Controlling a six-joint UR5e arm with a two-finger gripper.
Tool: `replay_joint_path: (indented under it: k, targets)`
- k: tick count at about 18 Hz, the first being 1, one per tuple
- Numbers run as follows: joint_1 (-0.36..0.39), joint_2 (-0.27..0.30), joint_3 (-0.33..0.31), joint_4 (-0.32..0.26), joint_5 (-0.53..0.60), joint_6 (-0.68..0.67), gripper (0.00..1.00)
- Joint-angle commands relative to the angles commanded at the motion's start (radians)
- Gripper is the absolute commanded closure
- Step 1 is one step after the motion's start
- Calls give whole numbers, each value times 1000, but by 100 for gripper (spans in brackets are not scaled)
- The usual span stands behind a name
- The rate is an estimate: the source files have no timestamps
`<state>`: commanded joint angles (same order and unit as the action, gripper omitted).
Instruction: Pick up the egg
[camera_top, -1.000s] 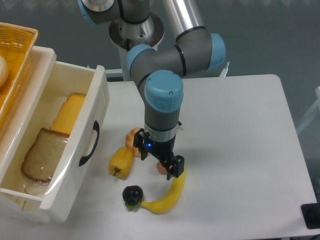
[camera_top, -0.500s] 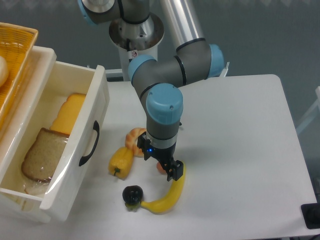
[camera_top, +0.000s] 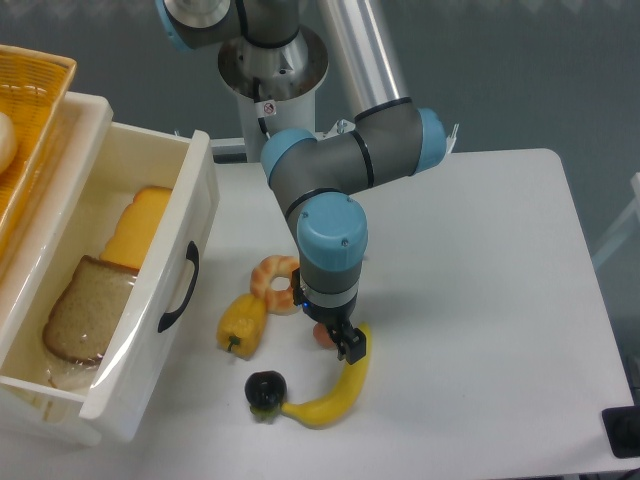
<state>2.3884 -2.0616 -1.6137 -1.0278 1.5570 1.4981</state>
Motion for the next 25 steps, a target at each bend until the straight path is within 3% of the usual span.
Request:
replay_joint_path:
  k: [6, 16, 25]
  targets:
    - [9, -11, -2, -2, 2, 160, 0]
    - [25, -26, -43, 2, 0, 165, 0]
    - [23, -34, -43, 0, 0, 165, 0]
